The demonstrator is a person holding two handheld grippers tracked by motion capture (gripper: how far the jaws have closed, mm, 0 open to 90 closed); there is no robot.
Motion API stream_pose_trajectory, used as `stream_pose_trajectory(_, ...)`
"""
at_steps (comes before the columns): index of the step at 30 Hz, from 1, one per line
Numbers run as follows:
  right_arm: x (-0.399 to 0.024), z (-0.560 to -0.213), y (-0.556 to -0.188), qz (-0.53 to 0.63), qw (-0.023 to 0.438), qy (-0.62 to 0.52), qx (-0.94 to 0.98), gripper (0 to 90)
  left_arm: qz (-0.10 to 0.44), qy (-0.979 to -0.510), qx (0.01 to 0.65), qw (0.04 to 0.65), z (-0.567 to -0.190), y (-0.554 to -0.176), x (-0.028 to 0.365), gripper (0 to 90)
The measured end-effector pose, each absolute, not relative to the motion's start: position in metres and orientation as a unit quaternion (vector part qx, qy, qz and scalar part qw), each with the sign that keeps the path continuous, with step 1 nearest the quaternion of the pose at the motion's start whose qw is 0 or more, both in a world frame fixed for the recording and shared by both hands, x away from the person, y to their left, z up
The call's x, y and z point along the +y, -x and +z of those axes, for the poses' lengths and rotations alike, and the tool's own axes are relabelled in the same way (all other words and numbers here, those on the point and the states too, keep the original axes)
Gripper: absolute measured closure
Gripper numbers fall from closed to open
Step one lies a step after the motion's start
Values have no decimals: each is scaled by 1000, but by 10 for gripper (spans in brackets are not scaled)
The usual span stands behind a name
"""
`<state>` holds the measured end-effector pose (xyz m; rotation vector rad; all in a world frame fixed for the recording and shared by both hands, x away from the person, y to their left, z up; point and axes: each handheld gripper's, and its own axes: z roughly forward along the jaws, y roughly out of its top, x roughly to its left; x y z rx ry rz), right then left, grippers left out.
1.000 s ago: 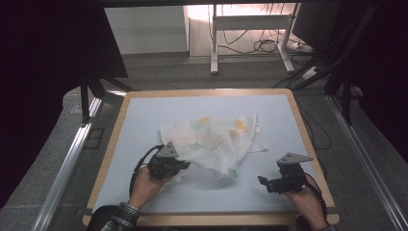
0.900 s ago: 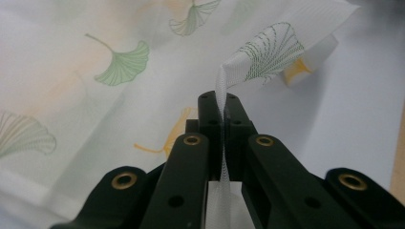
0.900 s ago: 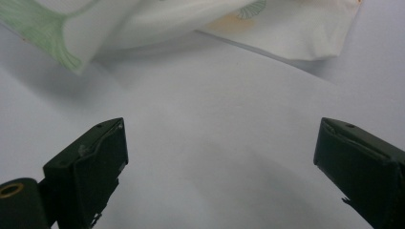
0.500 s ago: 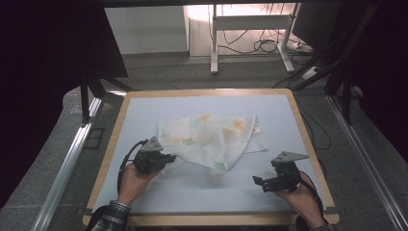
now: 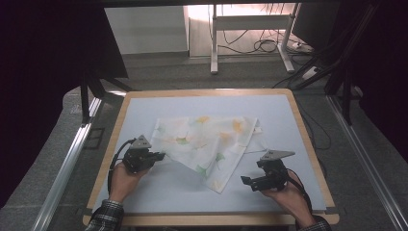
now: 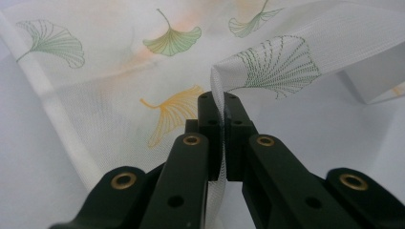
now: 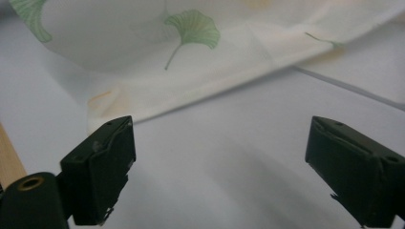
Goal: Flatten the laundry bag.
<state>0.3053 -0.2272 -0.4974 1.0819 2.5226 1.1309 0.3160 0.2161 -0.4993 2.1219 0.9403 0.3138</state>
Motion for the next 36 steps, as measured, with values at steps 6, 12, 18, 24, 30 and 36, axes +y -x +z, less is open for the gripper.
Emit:
stream_pose_trajectory(6, -211, -499, -306, 382, 56, -344, 856, 182, 122, -836, 372, 386, -502, -317, 218, 884)
stream_pose_trajectory(12, -192, -503, -303, 375, 44, -319, 869, 185, 119, -837, 371, 384, -504, -318, 217, 884)
stream_pose_trajectory(18, -166, -510, -297, 368, 50, -272, 888, 206, 125, -836, 375, 380, -506, -319, 217, 883)
stream_pose_trajectory(24, -147, -519, -291, 347, 43, -240, 906, 222, 124, -836, 378, 377, -507, -319, 217, 880)
stream_pose_trajectory(30, -140, -524, -287, 323, 69, -219, 918, 358, 127, -835, 381, 376, -508, -320, 217, 869)
stream_pose_trajectory(36, -139, -521, -284, 312, 89, -209, 923, 687, 120, -839, 379, 372, -510, -321, 215, 855)
